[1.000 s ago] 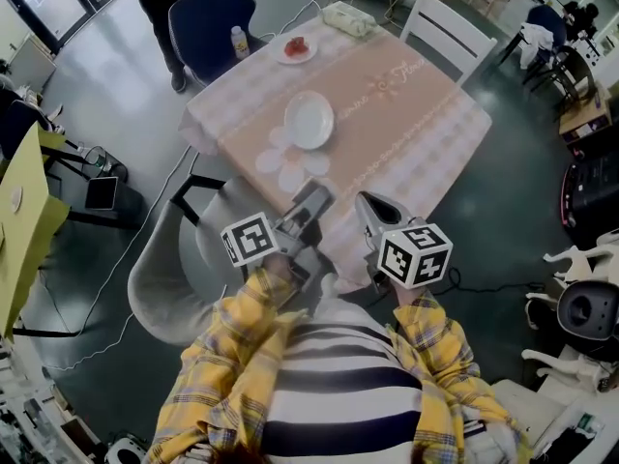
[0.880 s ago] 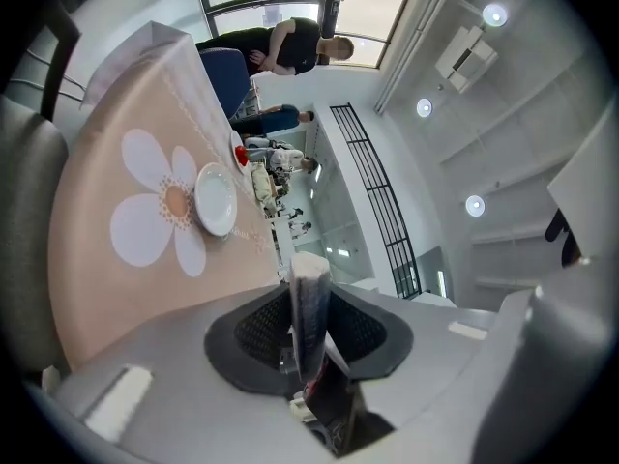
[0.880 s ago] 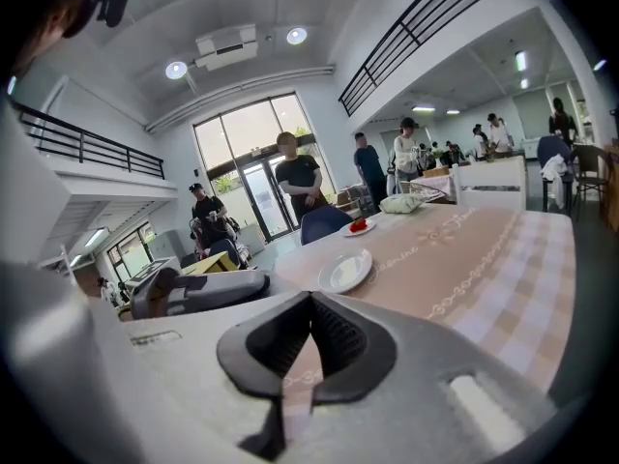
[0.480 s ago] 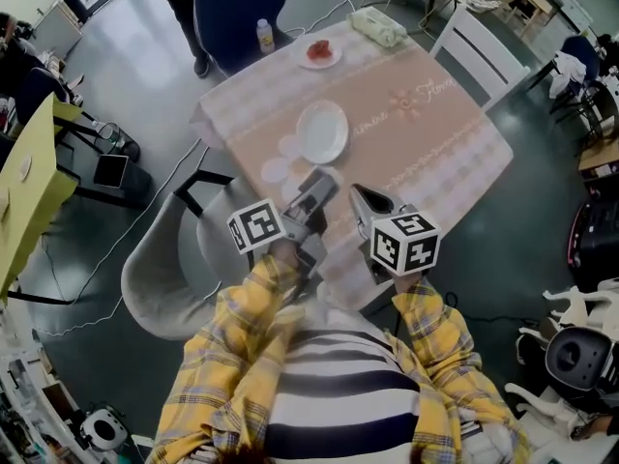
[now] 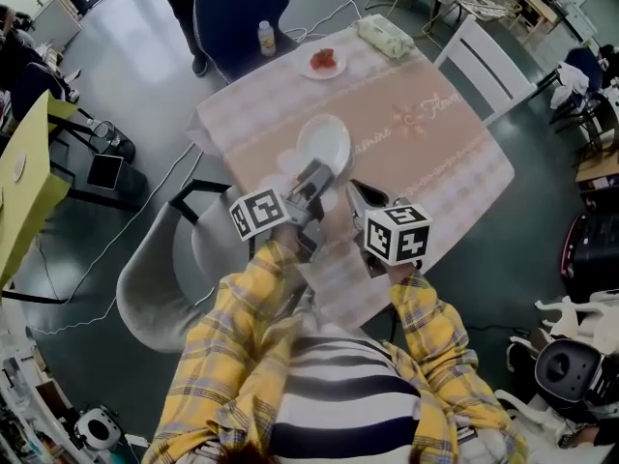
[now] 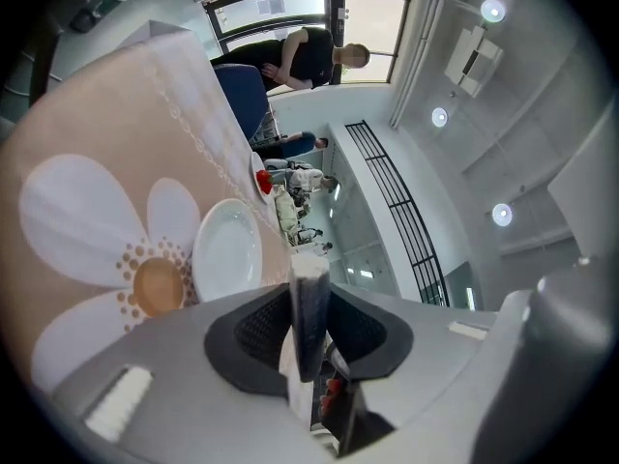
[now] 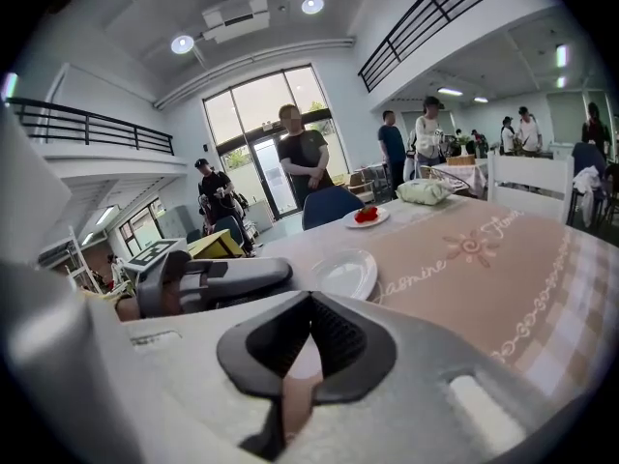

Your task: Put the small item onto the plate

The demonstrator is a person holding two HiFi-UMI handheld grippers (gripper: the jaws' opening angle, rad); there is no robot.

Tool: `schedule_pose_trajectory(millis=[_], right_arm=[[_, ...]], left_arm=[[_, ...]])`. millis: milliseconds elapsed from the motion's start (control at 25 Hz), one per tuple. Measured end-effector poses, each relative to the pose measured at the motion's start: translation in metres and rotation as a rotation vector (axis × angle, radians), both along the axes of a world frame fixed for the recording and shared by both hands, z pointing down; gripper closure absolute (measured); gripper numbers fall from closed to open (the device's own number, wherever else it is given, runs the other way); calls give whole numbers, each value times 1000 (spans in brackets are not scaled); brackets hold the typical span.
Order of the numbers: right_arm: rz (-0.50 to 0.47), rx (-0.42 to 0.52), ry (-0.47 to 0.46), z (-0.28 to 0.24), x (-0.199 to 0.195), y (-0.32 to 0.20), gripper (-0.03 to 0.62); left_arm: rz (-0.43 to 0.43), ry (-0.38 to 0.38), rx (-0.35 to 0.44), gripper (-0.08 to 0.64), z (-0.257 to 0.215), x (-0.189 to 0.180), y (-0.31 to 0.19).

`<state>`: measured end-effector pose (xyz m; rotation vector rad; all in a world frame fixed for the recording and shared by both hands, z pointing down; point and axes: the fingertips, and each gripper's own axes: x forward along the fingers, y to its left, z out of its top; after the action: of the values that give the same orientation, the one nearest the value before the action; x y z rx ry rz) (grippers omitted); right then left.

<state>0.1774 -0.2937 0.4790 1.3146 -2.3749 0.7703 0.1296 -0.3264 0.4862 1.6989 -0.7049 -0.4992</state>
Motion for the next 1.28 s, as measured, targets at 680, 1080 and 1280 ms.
schedule_pose_trajectory(millis=[680,1080,1280], right_arm=[[-23,-49,61,29,-11,-72,595],[-26,-54,51,30,-15,-79,595],[-33,-67,49,30,-16,-80,594]], left_arm=[[163,-230,-27,460,28,17,-64],[332,-277,-108,431,34,31,-71],[399,-473,-48,320,37,27,-75]])
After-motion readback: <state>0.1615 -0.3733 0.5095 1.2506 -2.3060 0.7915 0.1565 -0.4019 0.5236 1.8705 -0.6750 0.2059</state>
